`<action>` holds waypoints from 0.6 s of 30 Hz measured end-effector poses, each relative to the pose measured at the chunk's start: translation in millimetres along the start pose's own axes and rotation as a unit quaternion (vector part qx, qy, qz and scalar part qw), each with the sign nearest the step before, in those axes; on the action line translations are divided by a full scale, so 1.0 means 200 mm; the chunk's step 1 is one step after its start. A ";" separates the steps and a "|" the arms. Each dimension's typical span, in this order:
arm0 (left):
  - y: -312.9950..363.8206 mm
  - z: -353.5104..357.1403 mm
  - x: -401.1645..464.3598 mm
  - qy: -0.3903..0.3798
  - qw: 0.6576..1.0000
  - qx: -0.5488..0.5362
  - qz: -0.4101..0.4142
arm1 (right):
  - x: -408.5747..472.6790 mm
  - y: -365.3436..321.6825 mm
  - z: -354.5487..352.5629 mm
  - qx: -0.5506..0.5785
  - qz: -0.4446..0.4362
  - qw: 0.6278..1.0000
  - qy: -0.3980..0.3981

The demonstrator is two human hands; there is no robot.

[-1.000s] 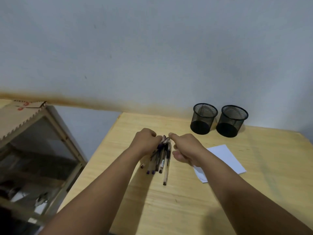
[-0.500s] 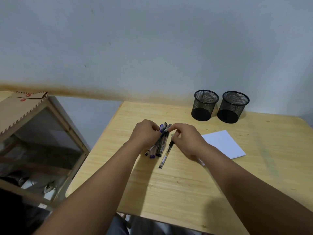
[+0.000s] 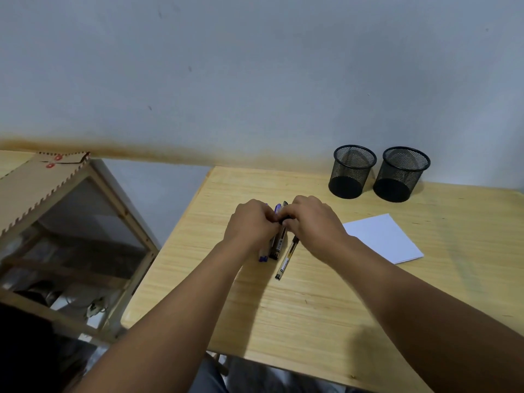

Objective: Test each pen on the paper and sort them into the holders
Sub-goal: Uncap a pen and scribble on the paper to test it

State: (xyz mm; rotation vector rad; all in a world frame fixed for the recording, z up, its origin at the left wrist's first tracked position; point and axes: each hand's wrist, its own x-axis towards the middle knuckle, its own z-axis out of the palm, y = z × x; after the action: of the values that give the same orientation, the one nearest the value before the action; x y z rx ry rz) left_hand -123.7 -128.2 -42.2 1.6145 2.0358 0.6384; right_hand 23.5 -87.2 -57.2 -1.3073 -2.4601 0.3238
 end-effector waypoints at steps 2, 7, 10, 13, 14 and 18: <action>0.02 -0.03 -0.01 0.015 0.999 -0.041 0.011 | -0.03 0.04 -0.03 -0.007 -0.015 1.000 0.020; 0.11 -0.11 -0.02 0.060 0.977 -0.204 -0.007 | -0.13 0.16 -0.13 0.084 0.031 0.992 0.085; 0.16 -0.08 -0.02 0.030 0.951 -0.303 -0.053 | -0.23 0.22 -0.21 0.216 0.116 0.962 0.122; 0.21 0.04 -0.03 -0.039 0.952 -0.303 -0.016 | -0.31 0.24 -0.25 0.376 0.201 0.892 0.148; 0.23 0.08 -0.04 -0.061 0.957 -0.281 0.023 | -0.33 0.24 -0.26 0.426 0.222 0.865 0.148; 0.31 0.26 -0.10 -0.094 0.959 -0.212 0.163 | -0.41 0.23 -0.28 0.503 0.240 0.816 0.153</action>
State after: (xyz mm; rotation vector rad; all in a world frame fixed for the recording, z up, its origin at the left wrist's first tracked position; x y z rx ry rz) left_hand -40.3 -130.9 -43.0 1.6796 1.3892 0.9250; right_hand 123.3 -126.9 -38.0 -1.2620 -1.2545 1.2171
